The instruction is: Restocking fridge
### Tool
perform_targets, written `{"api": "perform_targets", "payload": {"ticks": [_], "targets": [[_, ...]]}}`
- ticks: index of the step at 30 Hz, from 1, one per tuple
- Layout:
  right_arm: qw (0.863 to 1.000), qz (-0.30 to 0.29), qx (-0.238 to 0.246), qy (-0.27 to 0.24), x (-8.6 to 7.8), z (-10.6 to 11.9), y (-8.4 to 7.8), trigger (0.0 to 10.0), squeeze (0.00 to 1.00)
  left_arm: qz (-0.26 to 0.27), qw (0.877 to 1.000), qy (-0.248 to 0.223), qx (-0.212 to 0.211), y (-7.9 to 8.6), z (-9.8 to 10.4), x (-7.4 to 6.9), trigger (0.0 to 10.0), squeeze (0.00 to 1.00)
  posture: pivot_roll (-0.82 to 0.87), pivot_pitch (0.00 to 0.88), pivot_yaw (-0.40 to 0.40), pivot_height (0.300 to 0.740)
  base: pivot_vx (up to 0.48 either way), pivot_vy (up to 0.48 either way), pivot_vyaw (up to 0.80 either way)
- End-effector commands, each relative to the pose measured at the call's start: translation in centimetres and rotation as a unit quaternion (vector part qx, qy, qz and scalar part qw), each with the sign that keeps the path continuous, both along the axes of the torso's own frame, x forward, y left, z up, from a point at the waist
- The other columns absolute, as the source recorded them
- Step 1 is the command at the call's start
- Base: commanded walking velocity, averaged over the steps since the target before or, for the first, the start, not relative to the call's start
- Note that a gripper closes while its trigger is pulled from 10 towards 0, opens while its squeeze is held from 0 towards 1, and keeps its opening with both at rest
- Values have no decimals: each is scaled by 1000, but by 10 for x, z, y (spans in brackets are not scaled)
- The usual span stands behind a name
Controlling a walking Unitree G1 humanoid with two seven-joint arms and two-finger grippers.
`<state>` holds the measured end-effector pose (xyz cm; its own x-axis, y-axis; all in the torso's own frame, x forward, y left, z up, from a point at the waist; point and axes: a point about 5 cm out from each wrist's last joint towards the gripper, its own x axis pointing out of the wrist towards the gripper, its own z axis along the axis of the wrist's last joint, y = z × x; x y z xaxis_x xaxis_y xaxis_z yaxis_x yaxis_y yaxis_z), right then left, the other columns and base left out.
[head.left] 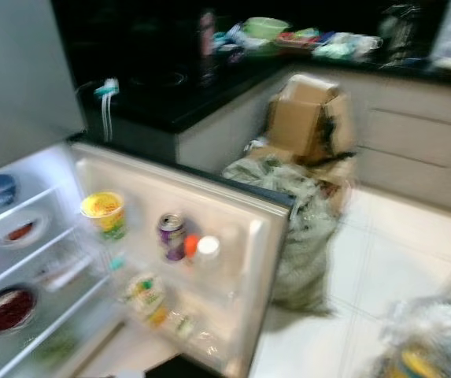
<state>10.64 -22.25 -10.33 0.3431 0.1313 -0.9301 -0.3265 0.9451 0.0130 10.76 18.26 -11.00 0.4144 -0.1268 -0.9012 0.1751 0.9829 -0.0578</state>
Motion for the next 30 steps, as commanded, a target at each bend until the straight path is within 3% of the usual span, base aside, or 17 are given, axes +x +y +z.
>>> {"api": "perform_targets", "payload": {"ticks": [1, 17, 18, 30], "targets": [[1000, -7, 14, -1, 0, -1, 5, 10000, 0, -1, 1000, 31, 2, 1, -4, -15, 10000, 0, -39, 0, 3, 740, 0, 0, 794], [1000, -13, 17, -1, 1, -1, 5, 10000, 0, -2, 999, 32, 0, 0, -4, -14, 10000, 0, -41, 0, 3, 740, 0, 0, 794], [1000, -25, -17, 7, -1, -1, -2, 10000, 0, -3, 999, 32, 0, 0, -4, -14, 10000, 0, -41, 0, 5, 740, 0, 0, 0], [988, -95, -108, 59, -23, -1, -35, 10000, 0, -6, 999, 33, -8, -1, -4, -16, 10000, 0, -41, 0, 5, 740, 0, 0, 0]]}}
